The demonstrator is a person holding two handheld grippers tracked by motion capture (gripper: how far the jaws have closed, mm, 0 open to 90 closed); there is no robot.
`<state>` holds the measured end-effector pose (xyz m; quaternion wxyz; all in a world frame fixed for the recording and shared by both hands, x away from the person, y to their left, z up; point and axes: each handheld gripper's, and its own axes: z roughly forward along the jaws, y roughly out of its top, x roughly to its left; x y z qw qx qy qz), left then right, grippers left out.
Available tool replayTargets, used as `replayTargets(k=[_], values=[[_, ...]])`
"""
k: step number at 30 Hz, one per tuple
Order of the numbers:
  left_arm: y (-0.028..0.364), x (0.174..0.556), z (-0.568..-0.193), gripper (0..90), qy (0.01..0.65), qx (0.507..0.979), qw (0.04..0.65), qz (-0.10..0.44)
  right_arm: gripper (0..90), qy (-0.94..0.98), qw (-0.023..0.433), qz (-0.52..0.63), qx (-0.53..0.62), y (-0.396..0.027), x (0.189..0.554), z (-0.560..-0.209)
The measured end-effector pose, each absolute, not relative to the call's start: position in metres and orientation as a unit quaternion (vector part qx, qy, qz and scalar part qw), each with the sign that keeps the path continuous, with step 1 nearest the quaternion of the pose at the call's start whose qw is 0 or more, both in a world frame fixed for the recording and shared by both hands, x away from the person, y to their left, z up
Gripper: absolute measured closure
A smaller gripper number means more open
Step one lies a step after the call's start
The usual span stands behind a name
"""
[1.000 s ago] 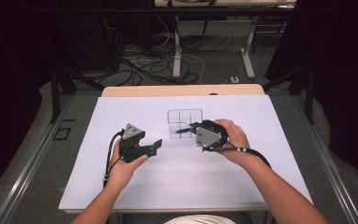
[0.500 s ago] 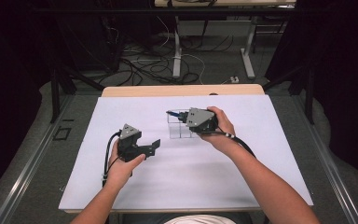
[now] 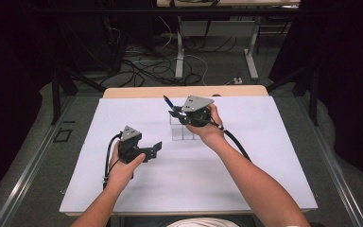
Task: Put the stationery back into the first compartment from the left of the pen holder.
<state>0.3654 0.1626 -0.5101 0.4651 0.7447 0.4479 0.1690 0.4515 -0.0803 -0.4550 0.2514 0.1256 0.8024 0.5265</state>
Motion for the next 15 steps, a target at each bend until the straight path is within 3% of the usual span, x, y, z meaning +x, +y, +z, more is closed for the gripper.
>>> replayTargets(k=[9,15], values=[[0.163,0.366,-0.511,7.8,0.45,0.74,0.47,0.17,77.4,0.791,0.211,0.542,0.19,-0.063,0.461,-0.469],[0.165,0.366,-0.51,7.8,0.45,0.74,0.469,0.173,61.7,0.789,0.218,0.533,0.215,-0.064,0.463,-0.471]])
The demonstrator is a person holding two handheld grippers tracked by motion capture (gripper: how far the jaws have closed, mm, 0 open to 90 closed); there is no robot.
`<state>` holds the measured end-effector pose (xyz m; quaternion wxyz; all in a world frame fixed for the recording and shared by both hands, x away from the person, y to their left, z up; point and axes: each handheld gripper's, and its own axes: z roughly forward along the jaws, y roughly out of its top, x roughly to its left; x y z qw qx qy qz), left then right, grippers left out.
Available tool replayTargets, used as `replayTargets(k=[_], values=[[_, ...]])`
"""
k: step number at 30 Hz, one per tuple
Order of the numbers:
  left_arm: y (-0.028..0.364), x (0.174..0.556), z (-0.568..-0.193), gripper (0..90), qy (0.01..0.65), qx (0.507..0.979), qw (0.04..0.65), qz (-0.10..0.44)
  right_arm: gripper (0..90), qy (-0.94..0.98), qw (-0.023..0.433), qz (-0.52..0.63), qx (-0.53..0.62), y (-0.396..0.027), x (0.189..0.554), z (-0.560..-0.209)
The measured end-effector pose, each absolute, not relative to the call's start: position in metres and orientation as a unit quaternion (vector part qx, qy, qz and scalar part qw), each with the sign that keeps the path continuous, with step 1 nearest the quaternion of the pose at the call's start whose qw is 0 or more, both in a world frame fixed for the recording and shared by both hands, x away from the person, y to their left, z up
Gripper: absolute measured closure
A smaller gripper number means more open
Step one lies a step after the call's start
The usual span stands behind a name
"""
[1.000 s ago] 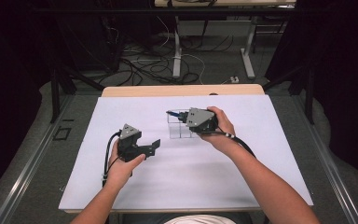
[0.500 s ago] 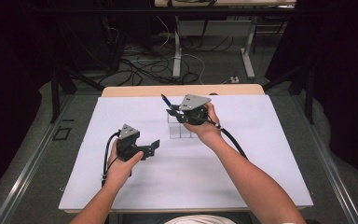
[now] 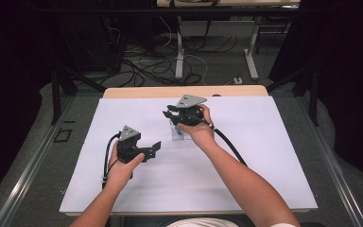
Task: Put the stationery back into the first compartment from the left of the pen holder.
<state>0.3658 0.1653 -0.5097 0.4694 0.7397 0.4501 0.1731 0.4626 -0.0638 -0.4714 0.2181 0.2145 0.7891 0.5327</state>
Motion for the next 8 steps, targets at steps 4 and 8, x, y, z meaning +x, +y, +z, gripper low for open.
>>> replayTargets(k=[4,8], values=[[0.167,0.365,-0.509,7.8,0.453,0.738,0.47,0.173,45.1,0.766,0.237,0.551,0.231,-0.074,0.459,-0.465],[0.169,0.366,-0.508,7.8,0.456,0.735,0.47,0.176,37.0,0.744,0.246,0.567,0.254,-0.091,0.449,-0.455]])
